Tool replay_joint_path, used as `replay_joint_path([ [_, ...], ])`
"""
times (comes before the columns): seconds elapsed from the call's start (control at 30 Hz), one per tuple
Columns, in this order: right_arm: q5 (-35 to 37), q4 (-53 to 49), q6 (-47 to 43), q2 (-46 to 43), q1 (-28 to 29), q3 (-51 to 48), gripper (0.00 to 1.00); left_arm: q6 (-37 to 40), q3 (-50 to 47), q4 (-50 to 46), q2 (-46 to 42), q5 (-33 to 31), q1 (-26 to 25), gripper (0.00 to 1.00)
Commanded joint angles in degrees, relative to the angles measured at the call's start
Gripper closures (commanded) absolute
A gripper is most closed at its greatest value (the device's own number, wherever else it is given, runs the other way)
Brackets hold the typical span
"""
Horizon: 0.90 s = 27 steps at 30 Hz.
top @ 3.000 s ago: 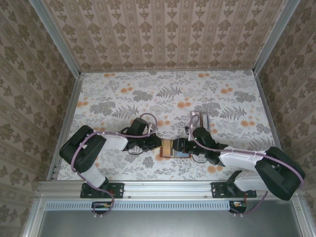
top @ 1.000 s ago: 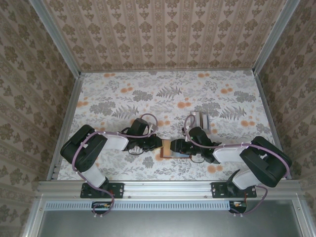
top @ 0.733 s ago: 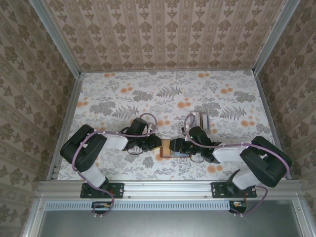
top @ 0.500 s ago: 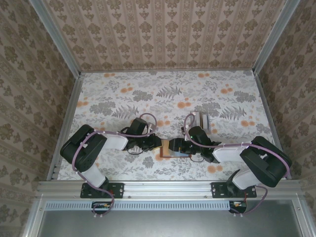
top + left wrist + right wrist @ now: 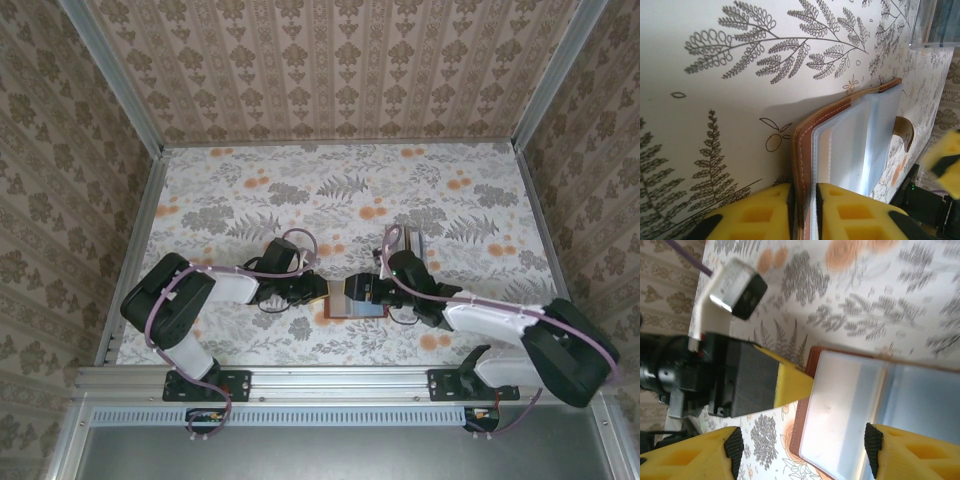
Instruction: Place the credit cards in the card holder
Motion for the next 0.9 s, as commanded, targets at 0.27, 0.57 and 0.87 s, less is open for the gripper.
replay_joint_path([
  [0.27,14.57,-38.93,-22.20,-0.20,-11.48,20.49,0.33,0.87,0.74,-0.90,-2.76,0.66,0.57,0.64],
  [0.57,22.98,-45.97,-26.26,11.16,-14.68,32.15,0.33,1.12,-1.12,-0.60,-4.88,-0.55,0.36,0.50],
  [0.87,32.53,-48.30,-25.48,22.62,-14.81,38.46,0.33,1.66,-1.68,-1.10,-5.12,-1.43,0.19,0.47],
])
